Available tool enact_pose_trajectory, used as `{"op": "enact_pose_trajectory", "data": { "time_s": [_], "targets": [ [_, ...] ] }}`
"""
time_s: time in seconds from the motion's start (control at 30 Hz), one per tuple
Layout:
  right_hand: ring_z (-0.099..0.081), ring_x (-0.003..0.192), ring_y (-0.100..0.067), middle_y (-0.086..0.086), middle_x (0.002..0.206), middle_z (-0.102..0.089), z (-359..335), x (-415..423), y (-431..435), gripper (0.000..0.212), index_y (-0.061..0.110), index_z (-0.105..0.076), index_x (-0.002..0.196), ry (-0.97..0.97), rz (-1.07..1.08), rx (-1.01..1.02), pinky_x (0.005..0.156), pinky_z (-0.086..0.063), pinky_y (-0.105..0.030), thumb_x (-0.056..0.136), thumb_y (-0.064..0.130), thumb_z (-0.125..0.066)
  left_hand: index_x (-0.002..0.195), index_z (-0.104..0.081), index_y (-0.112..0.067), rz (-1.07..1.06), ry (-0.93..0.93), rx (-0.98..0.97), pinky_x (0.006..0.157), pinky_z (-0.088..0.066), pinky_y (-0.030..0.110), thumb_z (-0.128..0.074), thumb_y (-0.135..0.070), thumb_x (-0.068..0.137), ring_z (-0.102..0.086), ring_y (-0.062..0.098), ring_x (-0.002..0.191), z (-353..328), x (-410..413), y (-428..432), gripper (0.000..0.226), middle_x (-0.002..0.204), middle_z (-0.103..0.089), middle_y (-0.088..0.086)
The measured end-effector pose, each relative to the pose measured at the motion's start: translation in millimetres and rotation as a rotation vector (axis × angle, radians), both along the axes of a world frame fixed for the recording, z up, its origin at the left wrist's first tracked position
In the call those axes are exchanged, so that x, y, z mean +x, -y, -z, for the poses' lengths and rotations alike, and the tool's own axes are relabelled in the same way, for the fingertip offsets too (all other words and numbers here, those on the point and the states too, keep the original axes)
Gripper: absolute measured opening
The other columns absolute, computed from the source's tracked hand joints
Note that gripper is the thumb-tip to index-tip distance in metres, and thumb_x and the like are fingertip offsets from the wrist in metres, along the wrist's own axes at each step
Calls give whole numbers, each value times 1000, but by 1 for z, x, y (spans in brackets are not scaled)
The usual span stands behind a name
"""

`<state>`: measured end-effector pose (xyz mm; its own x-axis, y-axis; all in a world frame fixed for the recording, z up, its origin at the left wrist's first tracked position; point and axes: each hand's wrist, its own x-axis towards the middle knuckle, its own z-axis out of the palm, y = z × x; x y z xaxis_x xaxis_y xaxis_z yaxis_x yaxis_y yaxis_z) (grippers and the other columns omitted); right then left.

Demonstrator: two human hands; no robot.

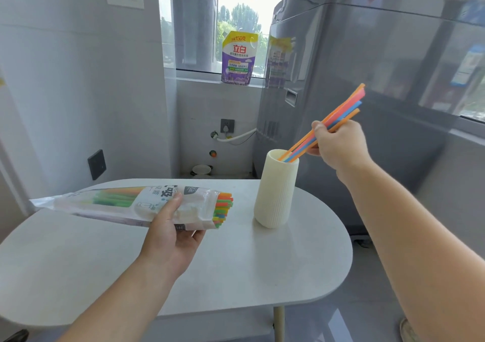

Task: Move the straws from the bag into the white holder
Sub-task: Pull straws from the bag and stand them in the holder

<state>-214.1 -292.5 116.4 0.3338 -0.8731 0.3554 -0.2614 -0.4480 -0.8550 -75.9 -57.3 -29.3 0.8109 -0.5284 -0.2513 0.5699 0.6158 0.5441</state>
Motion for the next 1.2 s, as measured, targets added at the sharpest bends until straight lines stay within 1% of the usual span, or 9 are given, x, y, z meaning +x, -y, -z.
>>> {"op": "enact_pose_trajectory", "data": {
  "time_s": [0.1,0.23,0.4,0.5,0.6,0.7,0.8,1.0,1.2],
  "targets": [
    [-76,67,-19,-9,85,-75,6,11,2,24,14,-61,86,-100,-30,14,74,-63,-36,100,34,-60,135,-61,-28,8,4,2,66,-65,35,-74,-20,90,-78,19,97,1,-1,1,48,105,-81,0],
    [-76,80,-26,-9,89,-73,13,20,3,22,16,-62,82,-179,-78,22,82,-63,-43,96,33,-67,135,-61,-28,20,12,-4,68,-65,36,-75,-21,89,-78,18,95,1,-2,2,48,103,-82,-1],
    [-72,99,-28,-10,112,-71,17,16,2,45,9,-64,121,-168,-53,11,93,-58,-48,88,35,-77,130,-63,-28,35,19,-6,62,-64,36,-75,-20,90,-79,18,88,-1,-2,0,43,95,-83,-2],
    [-66,98,-24,-7,109,-69,19,7,-13,45,13,-61,123,-102,43,-88,81,-56,-40,89,41,-73,129,-62,-28,30,14,-8,60,-64,35,-75,-20,90,-79,17,87,-3,-1,-2,42,94,-83,-1],
    [-63,81,-14,2,92,-68,33,-1,-48,21,21,-62,98,6,80,-151,58,-42,-26,94,41,-62,127,-63,-29,27,31,-16,61,-63,34,-75,-21,90,-79,17,88,-8,0,-5,40,101,-82,0],
    [-61,64,-14,6,74,-64,61,2,-90,26,21,-62,84,35,-128,81,61,-50,-31,98,41,-54,129,-63,-28,23,82,-24,66,-64,36,-77,-23,89,-79,18,93,-13,0,-9,43,102,-82,-1],
    [-58,52,-7,-1,78,-62,87,10,-122,24,23,-65,92,8,-378,334,54,-51,-27,102,41,-51,126,-65,-29,33,144,-7,66,-64,35,-77,-25,87,-78,19,95,-15,-2,-10,40,106,-81,0],
    [-64,55,-5,5,65,-72,102,21,-138,7,21,-71,97,70,-496,343,58,-58,-25,97,26,-66,124,-67,-27,45,211,52,64,-62,33,-79,-29,87,-78,22,98,-16,-8,-12,39,110,-80,4],
    [-67,54,-9,7,61,-71,104,16,-130,9,15,-72,91,116,-466,318,55,-59,-24,97,15,-65,126,-66,-28,25,180,54,65,-62,34,-77,-26,89,-78,20,97,-16,-1,-15,38,112,-80,4]
  ]
}}
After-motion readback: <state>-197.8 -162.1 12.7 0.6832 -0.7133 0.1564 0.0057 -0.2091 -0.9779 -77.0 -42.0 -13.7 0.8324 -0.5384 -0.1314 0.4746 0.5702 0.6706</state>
